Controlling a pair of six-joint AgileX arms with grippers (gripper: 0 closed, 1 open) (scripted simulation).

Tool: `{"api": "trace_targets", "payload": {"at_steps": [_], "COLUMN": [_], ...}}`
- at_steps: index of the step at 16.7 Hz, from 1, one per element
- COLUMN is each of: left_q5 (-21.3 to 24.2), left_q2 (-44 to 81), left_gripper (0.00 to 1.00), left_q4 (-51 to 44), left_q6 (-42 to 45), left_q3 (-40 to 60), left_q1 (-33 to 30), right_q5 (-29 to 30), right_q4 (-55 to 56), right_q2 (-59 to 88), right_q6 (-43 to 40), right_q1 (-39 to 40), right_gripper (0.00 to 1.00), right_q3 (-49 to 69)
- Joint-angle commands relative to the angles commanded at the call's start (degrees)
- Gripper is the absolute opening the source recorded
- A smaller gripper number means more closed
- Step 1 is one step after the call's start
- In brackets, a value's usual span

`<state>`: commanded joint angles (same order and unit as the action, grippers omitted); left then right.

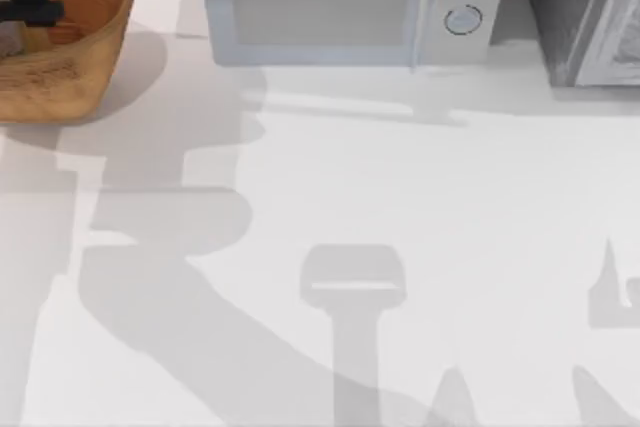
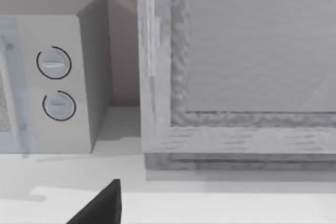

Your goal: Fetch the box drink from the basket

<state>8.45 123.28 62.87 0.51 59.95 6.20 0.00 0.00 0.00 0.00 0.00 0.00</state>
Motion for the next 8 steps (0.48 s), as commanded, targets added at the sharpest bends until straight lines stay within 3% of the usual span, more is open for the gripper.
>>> {"api": "trace_targets", "payload": {"at_steps": [4,8], "left_q5": [0.0,-0.1], "left_q2": [-1.7,-5.9], "left_gripper": [0.00,0.00], "left_q4": [-1.0,-8.5], "left_q6": [0.2,0.2], "left_q3": [0.3,3.7], "left_q1": [0.3,0.3], "right_q5": [0.0,0.0], "right_q4": [0.0,0.0], "right_q2": [0.0,0.0], "right_q6": [0.0,0.0], "right_q1": [0.0,0.0], "right_gripper": [1.00,1.00], "right_q3": [0.0,0.0]}}
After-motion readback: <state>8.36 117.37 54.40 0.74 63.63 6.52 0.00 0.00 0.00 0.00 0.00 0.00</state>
